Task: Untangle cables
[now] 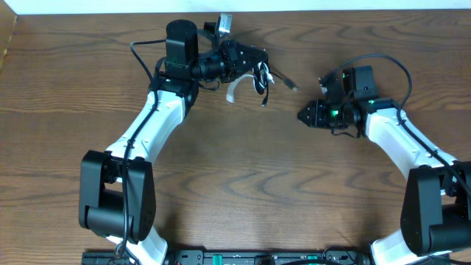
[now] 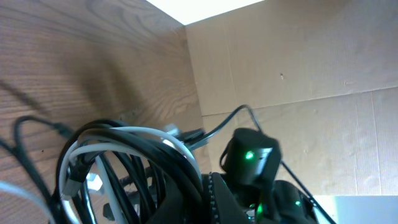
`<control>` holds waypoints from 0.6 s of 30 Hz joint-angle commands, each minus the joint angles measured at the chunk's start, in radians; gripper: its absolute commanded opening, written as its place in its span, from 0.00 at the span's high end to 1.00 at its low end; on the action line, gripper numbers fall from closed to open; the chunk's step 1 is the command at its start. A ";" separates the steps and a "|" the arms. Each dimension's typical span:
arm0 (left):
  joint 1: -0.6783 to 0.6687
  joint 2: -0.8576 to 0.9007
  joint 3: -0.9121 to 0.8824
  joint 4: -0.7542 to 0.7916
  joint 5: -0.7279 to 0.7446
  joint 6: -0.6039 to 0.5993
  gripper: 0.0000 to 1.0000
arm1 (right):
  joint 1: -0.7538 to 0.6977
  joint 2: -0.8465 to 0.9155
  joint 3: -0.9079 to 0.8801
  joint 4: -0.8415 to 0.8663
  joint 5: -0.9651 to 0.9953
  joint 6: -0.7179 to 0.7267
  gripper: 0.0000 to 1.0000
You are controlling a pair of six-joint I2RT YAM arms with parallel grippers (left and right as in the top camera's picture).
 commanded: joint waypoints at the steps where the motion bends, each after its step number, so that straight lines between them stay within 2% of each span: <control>1: 0.006 -0.024 0.020 0.004 0.011 0.017 0.92 | -0.002 0.000 0.104 0.010 -0.155 -0.063 0.57; 8: 0.004 -0.024 0.018 0.004 0.120 0.135 0.93 | 0.008 0.001 0.183 0.130 -0.239 -0.018 0.50; 13: 0.003 -0.024 0.018 0.004 0.130 0.134 0.93 | 0.035 0.001 0.183 0.166 -0.235 0.010 0.43; 18: 0.003 -0.024 0.018 0.004 0.130 0.133 0.93 | 0.090 0.001 0.183 0.205 -0.099 0.124 0.41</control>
